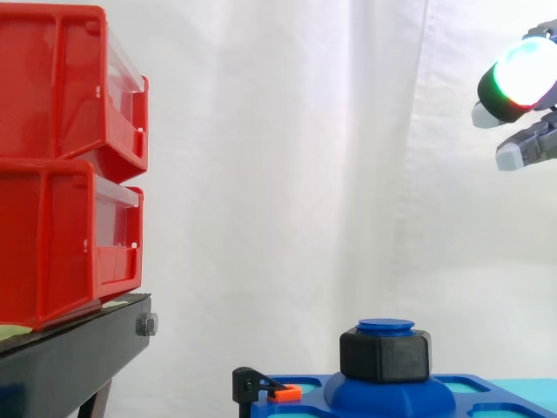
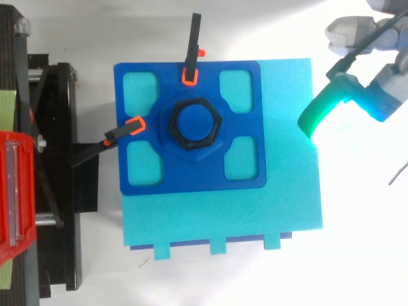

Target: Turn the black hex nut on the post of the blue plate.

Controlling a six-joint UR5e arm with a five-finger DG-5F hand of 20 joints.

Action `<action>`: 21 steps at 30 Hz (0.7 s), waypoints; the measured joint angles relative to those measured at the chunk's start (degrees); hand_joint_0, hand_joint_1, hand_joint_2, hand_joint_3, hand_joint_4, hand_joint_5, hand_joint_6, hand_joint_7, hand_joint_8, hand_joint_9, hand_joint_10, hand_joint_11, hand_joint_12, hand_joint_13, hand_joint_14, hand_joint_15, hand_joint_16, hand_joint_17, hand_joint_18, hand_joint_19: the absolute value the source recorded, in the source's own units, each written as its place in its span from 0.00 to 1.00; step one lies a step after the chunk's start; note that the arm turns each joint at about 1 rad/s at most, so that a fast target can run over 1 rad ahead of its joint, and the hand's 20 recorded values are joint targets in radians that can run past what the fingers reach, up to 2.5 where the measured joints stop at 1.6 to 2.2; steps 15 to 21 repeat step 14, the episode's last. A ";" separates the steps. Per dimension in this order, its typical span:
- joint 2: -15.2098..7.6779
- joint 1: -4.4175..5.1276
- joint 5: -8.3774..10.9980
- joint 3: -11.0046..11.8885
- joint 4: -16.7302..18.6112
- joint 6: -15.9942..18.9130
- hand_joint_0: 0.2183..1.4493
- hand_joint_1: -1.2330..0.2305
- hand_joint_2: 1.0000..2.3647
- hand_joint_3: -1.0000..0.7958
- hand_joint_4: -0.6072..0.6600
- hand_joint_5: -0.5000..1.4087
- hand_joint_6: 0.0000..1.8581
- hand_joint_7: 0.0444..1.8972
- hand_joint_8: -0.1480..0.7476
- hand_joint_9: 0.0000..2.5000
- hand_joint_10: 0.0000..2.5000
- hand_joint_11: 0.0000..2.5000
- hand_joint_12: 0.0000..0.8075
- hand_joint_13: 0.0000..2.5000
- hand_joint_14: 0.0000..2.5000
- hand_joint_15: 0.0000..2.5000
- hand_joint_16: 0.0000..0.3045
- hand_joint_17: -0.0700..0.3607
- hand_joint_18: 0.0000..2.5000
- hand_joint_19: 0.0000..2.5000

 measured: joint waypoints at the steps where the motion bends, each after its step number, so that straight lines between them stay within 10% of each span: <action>1: 0.00 0.00 -0.02 0.00 0.04 0.03 0.17 0.54 0.00 0.28 0.45 0.13 0.27 0.34 0.31 0.00 0.00 0.00 0.41 0.00 0.00 0.00 0.20 0.48 0.00 0.01; 21: -0.01 0.06 0.02 0.00 1.54 -1.13 0.18 0.53 0.00 0.28 0.46 0.13 0.27 0.37 0.31 0.00 0.00 0.00 0.41 0.00 0.00 0.00 0.20 0.47 0.00 0.01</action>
